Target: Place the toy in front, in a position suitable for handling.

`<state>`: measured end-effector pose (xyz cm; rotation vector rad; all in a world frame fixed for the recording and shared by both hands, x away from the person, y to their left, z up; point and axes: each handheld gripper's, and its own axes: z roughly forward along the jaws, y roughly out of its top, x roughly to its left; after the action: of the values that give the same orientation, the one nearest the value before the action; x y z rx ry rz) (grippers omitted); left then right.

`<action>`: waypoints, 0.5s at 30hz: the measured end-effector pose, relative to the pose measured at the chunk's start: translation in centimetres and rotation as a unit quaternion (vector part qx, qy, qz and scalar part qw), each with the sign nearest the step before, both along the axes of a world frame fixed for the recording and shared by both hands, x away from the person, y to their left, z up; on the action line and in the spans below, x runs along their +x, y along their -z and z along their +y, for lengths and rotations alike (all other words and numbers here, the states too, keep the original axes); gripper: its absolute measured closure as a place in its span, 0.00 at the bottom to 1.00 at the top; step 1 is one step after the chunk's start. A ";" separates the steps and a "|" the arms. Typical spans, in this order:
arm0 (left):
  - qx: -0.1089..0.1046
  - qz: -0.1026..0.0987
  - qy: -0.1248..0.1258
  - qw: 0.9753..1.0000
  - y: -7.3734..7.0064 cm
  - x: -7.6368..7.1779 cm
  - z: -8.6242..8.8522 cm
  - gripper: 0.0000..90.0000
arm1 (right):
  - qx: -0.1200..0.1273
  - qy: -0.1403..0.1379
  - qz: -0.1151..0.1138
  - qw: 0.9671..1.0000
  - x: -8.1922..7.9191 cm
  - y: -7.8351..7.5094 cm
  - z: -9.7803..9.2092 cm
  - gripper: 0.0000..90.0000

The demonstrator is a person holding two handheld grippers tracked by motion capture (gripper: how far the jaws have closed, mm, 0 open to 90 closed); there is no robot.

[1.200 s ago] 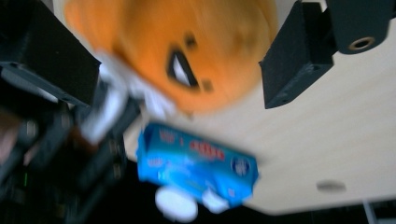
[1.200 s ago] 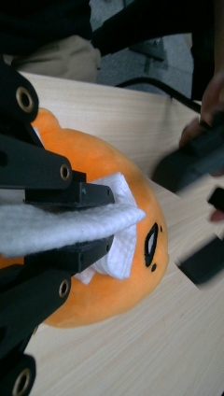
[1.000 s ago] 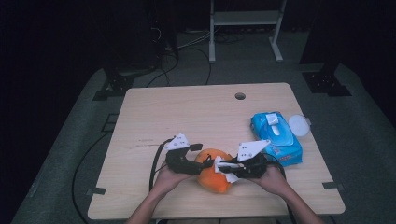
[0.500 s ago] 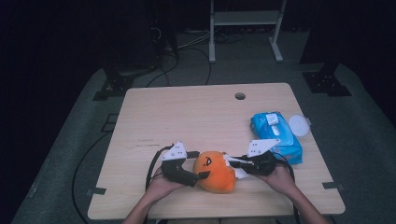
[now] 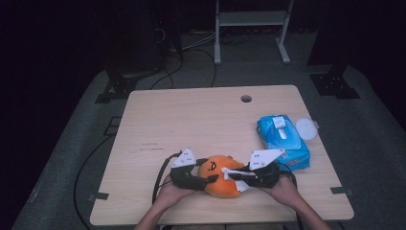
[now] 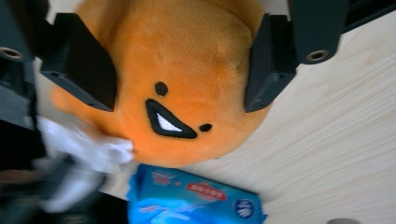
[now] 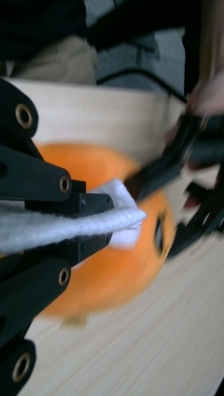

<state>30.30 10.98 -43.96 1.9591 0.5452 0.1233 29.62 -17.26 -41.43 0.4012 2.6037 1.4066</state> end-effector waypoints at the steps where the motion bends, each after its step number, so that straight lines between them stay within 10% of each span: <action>1: -0.007 0.009 0.016 1.000 0.0 -0.1 0.1 0.22 | 0.005 0.019 0.009 1.000 0.6 0.4 -1.1 0.92; 4: -0.012 0.009 0.047 0.999 -0.1 -0.3 0.4 0.21 | 0.006 0.032 0.010 0.999 0.7 0.7 -1.9 0.92; 7: 0.011 -0.012 0.033 0.999 0.0 -0.5 0.4 0.34 | 0.004 0.033 0.006 0.999 0.0 0.7 -1.8 0.92; 15: 0.010 0.009 -0.004 1.000 0.0 0.1 -0.1 0.41 | -0.002 -0.015 -0.021 1.000 -2.5 0.2 0.8 0.92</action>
<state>30.35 10.88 -43.94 1.9795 0.5650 0.1172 27.16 -16.48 -41.59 0.3307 2.5884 1.4043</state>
